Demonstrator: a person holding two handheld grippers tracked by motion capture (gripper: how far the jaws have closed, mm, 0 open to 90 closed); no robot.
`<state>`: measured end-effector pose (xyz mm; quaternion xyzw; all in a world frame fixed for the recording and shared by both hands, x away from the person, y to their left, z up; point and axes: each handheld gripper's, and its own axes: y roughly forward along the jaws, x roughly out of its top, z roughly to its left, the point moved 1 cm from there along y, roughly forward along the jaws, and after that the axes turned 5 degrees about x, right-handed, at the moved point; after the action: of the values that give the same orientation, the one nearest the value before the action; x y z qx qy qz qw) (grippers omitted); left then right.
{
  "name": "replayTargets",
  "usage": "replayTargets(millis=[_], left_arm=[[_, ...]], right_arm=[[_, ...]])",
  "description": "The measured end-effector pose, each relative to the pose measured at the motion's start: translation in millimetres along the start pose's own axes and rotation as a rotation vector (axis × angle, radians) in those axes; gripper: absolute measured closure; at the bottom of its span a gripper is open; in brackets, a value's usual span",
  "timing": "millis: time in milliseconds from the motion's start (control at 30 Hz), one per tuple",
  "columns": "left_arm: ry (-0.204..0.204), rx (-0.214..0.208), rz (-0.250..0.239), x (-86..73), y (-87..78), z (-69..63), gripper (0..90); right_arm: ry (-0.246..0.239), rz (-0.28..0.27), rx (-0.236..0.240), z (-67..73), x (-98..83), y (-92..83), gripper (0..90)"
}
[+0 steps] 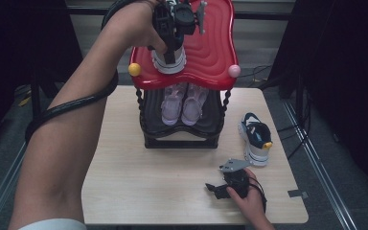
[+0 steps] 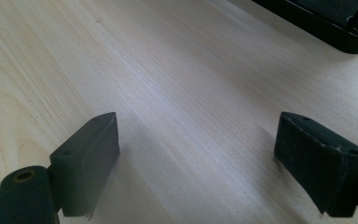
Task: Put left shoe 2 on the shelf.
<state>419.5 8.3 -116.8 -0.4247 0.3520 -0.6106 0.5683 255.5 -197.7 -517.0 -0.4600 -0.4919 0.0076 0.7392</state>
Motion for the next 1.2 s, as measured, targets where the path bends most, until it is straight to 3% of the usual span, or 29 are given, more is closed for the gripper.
replayTargets(millis=[67,267,300,367,533,733,1100,1200], left_arm=[[-0.025,0.001,-0.008,-0.1,1.7,-0.4,73.8],[0.022,-0.002,0.001,1.7,5.1,5.9,73.5],[-0.001,0.000,-0.004,1.4,6.3,5.7,73.3],[-0.006,0.000,0.000,1.3,8.5,6.6,73.2],[0.034,-0.001,-0.004,2.4,12.2,10.3,72.6],[0.049,0.000,-0.014,1.3,13.3,12.4,71.6],[0.041,-0.024,-0.024,-1.9,13.0,17.2,70.8],[0.060,-0.026,-0.026,-1.2,12.0,19.9,70.0]], right_arm=[[0.000,0.000,0.000,0.0,0.0,0.0,13.6],[0.000,0.000,0.000,0.0,0.0,0.0,13.5],[0.000,0.000,0.000,0.0,0.0,0.0,13.6],[0.000,0.000,0.000,0.0,0.0,0.0,13.5],[0.000,0.000,0.000,0.0,0.0,0.0,13.5],[0.000,0.000,0.000,0.0,0.0,0.0,13.5],[0.000,0.000,0.000,0.0,0.0,0.1,13.5],[0.000,0.000,0.000,0.0,0.0,0.0,13.5]])
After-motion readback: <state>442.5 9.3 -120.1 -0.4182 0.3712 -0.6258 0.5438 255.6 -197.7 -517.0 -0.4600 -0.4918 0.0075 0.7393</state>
